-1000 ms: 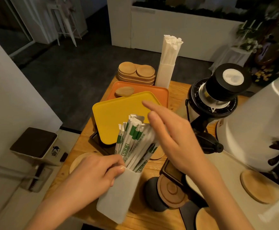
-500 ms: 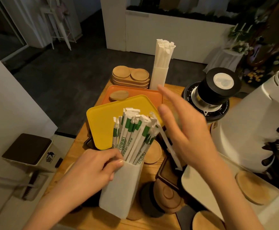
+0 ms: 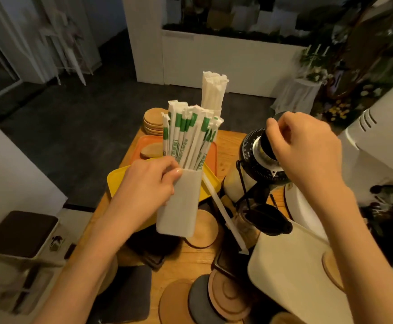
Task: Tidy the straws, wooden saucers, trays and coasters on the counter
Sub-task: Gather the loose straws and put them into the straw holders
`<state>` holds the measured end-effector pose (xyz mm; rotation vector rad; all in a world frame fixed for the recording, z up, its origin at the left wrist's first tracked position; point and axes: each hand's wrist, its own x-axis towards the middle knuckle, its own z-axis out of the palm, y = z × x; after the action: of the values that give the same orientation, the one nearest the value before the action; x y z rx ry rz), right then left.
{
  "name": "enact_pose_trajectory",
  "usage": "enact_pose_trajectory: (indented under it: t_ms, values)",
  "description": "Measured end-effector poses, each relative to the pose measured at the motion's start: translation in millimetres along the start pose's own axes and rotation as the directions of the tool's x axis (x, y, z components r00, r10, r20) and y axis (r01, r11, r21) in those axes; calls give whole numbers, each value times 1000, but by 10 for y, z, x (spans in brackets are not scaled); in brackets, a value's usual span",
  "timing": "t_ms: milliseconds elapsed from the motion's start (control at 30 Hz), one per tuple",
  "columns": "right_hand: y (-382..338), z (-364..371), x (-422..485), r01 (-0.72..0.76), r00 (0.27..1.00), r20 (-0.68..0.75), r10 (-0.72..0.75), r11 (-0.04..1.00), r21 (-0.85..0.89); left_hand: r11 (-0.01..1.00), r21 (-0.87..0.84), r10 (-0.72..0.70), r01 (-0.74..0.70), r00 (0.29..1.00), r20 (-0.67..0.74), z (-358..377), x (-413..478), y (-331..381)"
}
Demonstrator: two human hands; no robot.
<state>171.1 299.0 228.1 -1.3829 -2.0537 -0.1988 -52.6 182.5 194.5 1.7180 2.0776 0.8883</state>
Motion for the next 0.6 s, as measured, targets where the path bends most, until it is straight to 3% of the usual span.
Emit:
enact_pose_trajectory:
  t_ms: [600]
  values:
    - [76, 122, 92, -38, 999, 11, 38, 998, -56, 966, -227, 74, -124, 973, -217, 877, 1677, 223]
